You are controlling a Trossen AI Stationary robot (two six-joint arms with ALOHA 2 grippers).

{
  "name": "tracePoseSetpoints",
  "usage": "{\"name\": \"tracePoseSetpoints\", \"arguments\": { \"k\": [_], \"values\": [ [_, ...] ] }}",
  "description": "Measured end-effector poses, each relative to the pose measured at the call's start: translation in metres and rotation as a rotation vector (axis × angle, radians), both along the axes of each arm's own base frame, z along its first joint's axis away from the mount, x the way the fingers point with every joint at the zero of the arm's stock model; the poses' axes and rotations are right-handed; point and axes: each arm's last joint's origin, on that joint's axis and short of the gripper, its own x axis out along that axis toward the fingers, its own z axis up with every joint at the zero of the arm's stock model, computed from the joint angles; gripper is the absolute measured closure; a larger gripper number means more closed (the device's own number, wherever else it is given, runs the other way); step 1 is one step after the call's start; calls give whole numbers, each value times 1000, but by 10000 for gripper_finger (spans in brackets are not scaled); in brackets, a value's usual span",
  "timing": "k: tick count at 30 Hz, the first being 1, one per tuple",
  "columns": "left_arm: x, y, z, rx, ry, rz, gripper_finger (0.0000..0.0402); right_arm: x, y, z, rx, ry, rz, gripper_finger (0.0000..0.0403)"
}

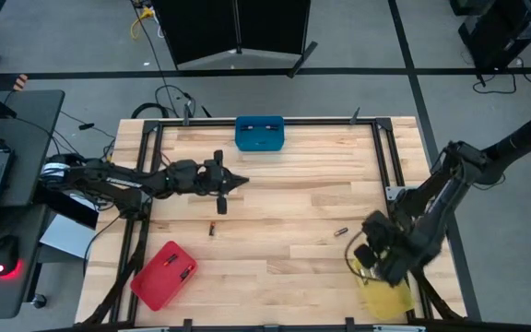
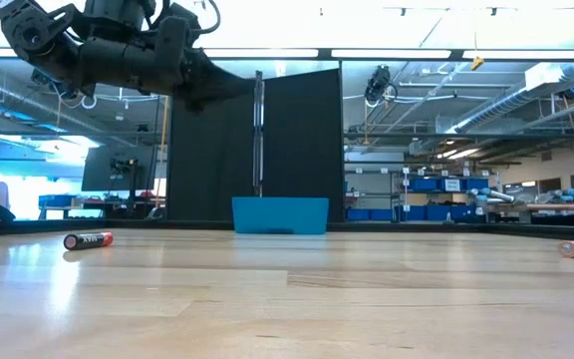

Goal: Sort batteries
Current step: Put the black-red battery into the red bin

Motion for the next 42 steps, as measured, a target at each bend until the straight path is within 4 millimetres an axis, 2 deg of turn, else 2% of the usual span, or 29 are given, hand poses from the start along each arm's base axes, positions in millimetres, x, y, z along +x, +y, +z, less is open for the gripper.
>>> {"name": "tracePoseSetpoints", "arguments": {
  "k": [3, 8, 13, 18, 21, 24, 30, 36, 42],
  "values": [
    [-1, -9, -6, -7, 69, -37, 392, 11, -19, -3, -77, -50, 83, 390],
    [5, -33, -2, -55, 341, -128, 392, 38, -50, -21, -155, -97, 210, 384],
    [3, -65, 18, -89, 623, -192, 392, 71, -77, -43, -174, -170, 361, 396],
    [-10, -89, 39, -259, 827, -152, 392, 98, -103, -55, -182, -273, 504, 389],
    [-14, -98, 41, -479, 855, -46, 392, 109, -117, -54, -190, -315, 568, 394],
    [-19, -101, 34, -713, 865, 103, 392, 115, -131, -52, -212, -339, 599, 396],
    [-34, -98, 3, -833, 899, 368, 392, 118, -146, -51, -254, -311, 665, 389],
    [-41, -97, -24, -919, 874, 427, 388, 119, -153, -50, -293, -291, 713, 392],
    [-41, -96, -38, -954, 842, 425, 332, 120, -158, -50, -298, -291, 699, 391]
  ]
}}
